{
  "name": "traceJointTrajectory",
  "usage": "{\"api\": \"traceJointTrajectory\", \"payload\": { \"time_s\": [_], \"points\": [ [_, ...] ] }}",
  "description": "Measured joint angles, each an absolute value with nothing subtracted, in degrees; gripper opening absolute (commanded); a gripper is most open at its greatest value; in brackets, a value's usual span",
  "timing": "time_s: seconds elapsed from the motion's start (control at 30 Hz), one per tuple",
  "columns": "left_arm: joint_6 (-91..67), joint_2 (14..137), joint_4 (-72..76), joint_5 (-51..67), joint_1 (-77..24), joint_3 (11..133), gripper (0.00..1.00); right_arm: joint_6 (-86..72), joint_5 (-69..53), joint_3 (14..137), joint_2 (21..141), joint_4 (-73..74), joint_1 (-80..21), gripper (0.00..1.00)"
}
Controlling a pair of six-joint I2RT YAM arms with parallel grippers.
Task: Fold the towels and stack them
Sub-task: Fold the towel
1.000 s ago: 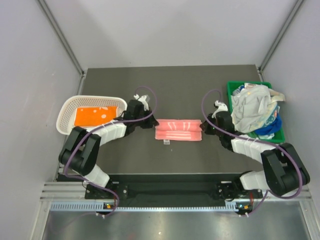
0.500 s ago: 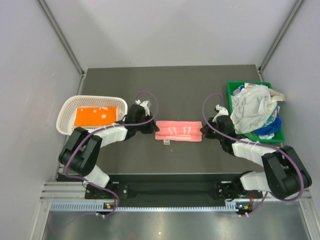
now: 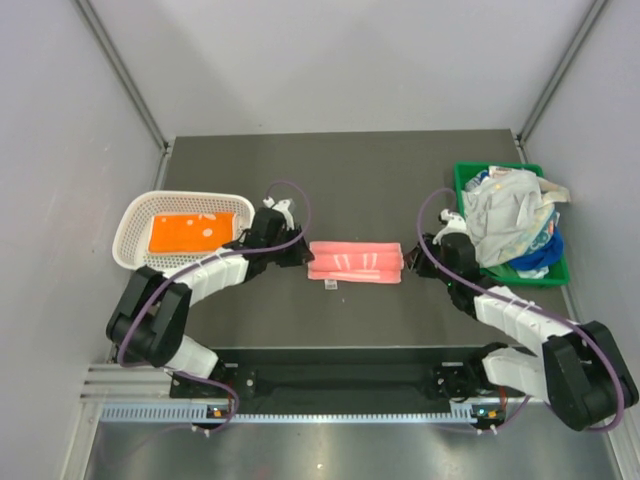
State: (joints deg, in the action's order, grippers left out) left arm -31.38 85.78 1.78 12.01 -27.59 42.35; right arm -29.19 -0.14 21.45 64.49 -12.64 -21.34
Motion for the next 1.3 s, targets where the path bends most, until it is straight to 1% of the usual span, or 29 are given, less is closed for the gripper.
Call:
{"api": "traceJointTrajectory", "payload": {
  "time_s": [0.13,0.27,0.47,0.73,0.87,0.93,1.03,1.3],
  "points": [
    [-31.3,84.1,-1.8,10.8,-27.6,43.7,0.33,-28.8,0.4,23.7,64.0,-8.6,-21.3,0.34],
    [-31.4,83.2,-4.7,10.2,-27.6,47.3,0.32,-28.1,1.1,27.8,66.6,-6.4,-21.3,0.33],
    [-31.1,87.6,-5.8,10.0,-29.1,55.1,0.31,-27.6,2.2,33.1,73.1,-5.1,-22.5,0.33],
    [-31.0,91.5,-8.3,9.8,-32.4,54.8,0.31,-27.8,4.5,33.4,74.4,-2.8,-28.0,0.33],
    [-31.2,91.4,-9.5,7.6,-32.6,53.4,0.36,-28.3,5.6,33.4,74.5,-2.2,-28.4,0.35],
    [-31.2,91.2,-10.9,5.9,-32.5,53.1,0.39,-28.3,6.2,33.5,75.1,-2.1,-28.4,0.39],
    [-31.1,91.1,-11.7,3.7,-32.4,53.1,0.43,-28.1,6.6,34.0,77.1,-1.5,-28.4,0.41],
    [-31.1,93.4,-12.6,3.9,-30.2,55.4,0.44,-27.6,6.5,39.0,83.9,-0.9,-27.2,0.43]
  ]
}}
